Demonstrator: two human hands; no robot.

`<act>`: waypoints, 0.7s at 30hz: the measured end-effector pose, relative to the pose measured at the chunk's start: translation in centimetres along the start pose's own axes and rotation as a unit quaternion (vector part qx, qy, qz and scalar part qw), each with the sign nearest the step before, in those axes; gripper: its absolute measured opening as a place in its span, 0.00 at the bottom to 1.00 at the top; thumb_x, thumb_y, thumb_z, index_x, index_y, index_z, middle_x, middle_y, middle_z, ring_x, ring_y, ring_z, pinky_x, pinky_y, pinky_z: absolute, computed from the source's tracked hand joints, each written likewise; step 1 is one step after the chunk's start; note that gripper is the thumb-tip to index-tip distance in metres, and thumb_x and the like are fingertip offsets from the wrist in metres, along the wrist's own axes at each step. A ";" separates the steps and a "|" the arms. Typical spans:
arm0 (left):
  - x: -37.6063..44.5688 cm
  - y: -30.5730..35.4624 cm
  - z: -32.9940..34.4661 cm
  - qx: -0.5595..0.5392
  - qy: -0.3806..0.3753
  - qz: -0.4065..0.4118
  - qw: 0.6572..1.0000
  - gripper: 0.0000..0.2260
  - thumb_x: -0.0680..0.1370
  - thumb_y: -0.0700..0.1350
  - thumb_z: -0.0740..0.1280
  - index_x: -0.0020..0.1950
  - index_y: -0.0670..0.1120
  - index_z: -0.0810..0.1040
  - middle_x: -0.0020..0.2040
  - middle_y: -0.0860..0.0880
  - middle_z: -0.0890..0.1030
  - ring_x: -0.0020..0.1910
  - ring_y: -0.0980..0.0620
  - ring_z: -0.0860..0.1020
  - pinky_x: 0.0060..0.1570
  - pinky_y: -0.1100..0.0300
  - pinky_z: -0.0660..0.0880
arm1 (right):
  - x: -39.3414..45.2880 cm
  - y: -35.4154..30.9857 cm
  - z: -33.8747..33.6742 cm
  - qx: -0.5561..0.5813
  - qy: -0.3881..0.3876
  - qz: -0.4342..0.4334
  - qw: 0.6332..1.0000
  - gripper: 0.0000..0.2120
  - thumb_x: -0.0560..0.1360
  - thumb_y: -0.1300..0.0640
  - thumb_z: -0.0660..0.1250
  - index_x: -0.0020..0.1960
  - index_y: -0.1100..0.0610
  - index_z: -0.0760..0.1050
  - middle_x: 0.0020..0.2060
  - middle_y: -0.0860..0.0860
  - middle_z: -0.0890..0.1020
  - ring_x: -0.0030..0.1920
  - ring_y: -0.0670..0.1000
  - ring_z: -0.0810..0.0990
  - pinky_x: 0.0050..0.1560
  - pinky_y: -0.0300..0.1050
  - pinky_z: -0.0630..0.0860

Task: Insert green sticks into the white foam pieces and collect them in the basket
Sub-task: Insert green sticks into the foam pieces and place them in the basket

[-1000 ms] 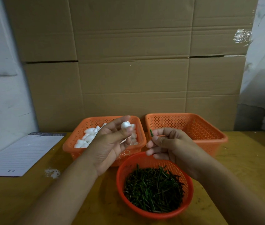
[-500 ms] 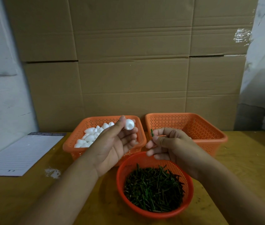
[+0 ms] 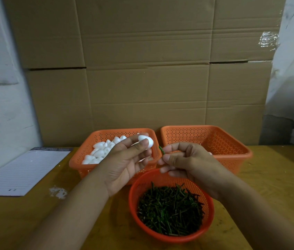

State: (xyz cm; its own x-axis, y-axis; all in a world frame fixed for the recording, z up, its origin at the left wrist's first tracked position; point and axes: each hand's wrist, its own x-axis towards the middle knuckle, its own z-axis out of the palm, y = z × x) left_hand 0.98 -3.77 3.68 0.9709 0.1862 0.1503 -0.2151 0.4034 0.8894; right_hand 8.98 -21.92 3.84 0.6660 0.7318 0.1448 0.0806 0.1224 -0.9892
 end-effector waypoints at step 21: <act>-0.1 -0.1 0.1 0.039 0.000 -0.007 0.999 0.05 0.68 0.49 0.75 0.41 0.51 0.86 0.44 0.50 0.84 0.41 0.56 0.81 0.37 0.63 0.78 | -0.4 -0.7 1.6 -0.158 0.110 -0.084 0.978 0.01 0.75 0.65 0.71 0.45 0.63 0.81 0.36 0.58 0.86 0.34 0.51 0.84 0.36 0.41 0.79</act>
State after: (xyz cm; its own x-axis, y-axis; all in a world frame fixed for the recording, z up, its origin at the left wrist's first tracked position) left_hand 0.92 -3.97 3.60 0.9737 0.1809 0.1383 -0.1932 0.3347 0.9223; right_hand 7.52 -21.22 4.51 0.7644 0.5530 0.3314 0.4038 -0.0099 -0.9148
